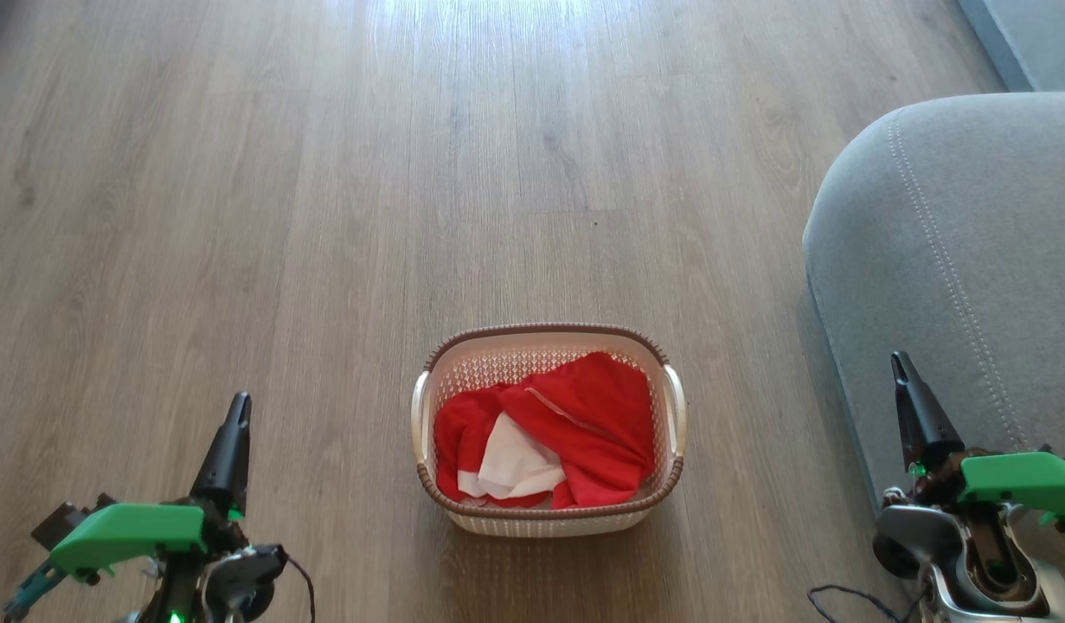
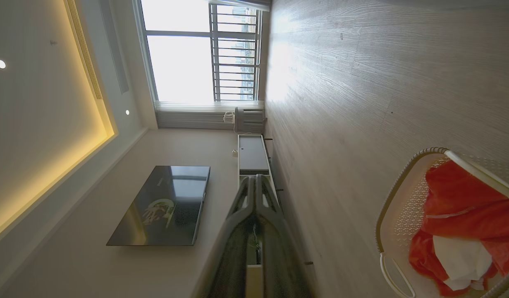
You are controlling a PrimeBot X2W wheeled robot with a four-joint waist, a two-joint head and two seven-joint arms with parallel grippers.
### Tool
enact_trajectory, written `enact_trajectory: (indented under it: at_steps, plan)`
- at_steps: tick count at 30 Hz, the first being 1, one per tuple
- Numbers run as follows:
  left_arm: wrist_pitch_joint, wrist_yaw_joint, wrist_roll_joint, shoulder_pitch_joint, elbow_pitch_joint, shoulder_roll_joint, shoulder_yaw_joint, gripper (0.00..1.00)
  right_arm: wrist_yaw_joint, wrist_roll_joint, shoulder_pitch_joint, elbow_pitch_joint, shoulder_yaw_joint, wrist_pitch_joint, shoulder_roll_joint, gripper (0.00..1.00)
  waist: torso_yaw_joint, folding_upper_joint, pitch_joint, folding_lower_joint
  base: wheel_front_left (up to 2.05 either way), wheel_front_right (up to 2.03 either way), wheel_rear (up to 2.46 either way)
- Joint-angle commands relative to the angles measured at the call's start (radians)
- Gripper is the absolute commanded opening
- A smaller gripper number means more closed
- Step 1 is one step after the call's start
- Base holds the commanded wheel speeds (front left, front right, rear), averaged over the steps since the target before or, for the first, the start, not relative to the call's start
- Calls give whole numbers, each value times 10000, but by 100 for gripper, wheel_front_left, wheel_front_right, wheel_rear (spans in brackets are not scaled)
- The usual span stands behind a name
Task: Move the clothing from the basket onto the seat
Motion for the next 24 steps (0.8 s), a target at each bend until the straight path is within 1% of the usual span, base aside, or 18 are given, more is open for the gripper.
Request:
enact_trajectory:
  at_steps: [1,24]
  plan:
    - [72,-94,-70,-471,-352,152,253,0,0,62,-187,-388,176,54,-1,0,0,0,0,0,0,0,0]
    - [72,-94,-70,-471,-352,152,253,0,0,62,-187,-388,177,54,-1,0,0,0,0,0,0,0,0]
